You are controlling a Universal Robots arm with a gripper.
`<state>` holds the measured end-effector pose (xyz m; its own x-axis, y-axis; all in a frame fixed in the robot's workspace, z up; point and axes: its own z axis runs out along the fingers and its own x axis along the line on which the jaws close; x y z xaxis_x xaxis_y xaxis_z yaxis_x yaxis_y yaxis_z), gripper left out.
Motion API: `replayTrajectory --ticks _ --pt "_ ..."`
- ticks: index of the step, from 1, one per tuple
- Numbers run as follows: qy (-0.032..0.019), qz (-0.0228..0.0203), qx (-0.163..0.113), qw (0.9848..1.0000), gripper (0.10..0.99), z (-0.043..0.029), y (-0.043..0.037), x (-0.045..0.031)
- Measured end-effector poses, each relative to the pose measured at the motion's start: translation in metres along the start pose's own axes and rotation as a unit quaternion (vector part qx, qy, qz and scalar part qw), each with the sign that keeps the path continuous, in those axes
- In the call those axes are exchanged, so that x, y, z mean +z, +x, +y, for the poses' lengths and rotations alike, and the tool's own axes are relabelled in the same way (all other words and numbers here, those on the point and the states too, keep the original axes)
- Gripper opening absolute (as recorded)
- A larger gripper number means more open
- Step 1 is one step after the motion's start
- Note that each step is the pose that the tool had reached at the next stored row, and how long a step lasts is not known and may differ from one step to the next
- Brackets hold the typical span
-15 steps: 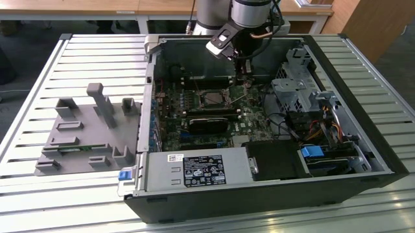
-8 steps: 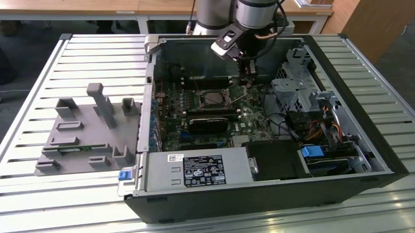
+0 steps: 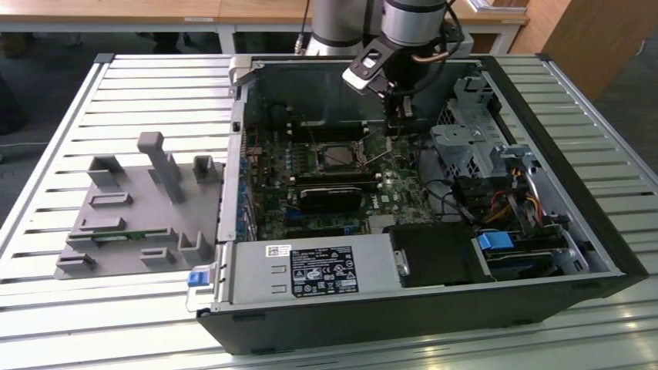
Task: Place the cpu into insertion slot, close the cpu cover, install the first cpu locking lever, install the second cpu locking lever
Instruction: 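Close the cpu cover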
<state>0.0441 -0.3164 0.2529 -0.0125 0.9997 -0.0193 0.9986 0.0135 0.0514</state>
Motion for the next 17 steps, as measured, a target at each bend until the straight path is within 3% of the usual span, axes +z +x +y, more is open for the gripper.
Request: replayTrajectory --ticks 17 --pt "0.0033 0.0001 -0.001 1.0000 0.106 0.0176 0.0015 0.0027"
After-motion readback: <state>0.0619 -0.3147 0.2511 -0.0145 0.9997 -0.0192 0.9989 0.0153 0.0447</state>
